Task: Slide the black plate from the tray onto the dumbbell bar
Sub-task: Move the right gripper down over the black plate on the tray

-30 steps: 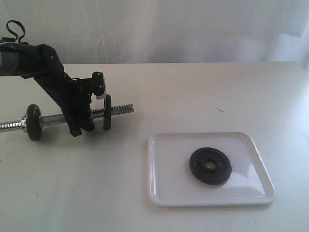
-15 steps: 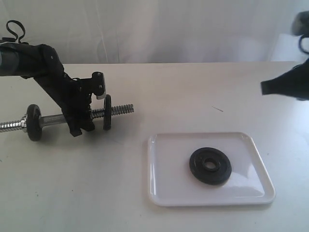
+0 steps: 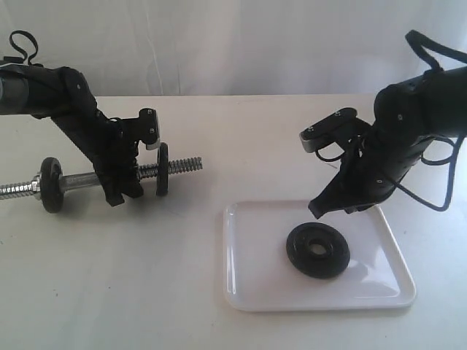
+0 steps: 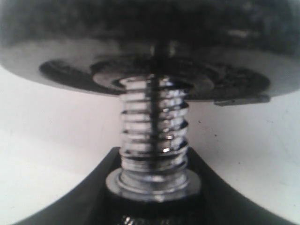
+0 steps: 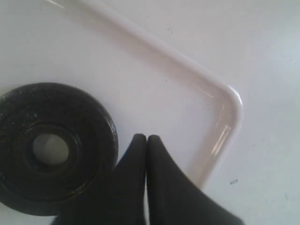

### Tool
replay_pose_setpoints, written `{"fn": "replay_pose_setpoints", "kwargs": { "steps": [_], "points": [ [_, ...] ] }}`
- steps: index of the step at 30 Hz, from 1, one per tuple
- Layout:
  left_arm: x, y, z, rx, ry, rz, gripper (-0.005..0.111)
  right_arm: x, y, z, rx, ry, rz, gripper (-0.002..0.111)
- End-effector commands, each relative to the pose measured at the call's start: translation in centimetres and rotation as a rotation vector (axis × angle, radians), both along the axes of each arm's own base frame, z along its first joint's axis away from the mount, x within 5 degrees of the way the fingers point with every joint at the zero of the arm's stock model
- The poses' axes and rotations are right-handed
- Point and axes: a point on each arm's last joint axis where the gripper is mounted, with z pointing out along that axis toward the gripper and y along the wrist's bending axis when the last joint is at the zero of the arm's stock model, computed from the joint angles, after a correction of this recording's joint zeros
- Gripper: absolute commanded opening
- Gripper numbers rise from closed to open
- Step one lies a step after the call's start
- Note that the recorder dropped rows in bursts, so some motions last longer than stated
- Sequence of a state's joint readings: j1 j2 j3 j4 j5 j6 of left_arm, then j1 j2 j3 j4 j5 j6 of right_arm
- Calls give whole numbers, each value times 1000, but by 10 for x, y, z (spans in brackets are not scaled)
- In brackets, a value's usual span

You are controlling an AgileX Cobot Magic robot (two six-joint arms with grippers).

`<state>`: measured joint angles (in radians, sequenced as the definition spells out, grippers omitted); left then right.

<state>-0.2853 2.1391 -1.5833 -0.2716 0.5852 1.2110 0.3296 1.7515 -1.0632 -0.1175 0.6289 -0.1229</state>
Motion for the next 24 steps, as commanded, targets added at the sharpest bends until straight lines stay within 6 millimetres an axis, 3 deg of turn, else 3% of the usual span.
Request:
{"fn": "replay_pose_setpoints", "kwargs": {
  "steps": [1, 4, 6, 7, 18, 24],
  "points": [
    [-4, -6, 3, -53, 34, 23, 0, 2, 1, 1, -3, -21, 14, 14],
    [-4, -6, 3, -53, 34, 25, 0, 1, 0, 1, -8, -2, 10, 60],
    [-4, -6, 3, -53, 34, 25, 0, -1, 0, -1, -19, 24, 9, 97],
    [-4, -6, 3, -53, 34, 25, 0, -2, 0, -3, -25, 40, 12, 105],
    [-4, -7, 3, -56, 35, 26, 0, -14, 32, -9, 55, 101, 67, 105],
    [-4, -7, 3, -56, 35, 26, 0, -17, 45, -33, 33, 178, 91, 104]
  ]
}}
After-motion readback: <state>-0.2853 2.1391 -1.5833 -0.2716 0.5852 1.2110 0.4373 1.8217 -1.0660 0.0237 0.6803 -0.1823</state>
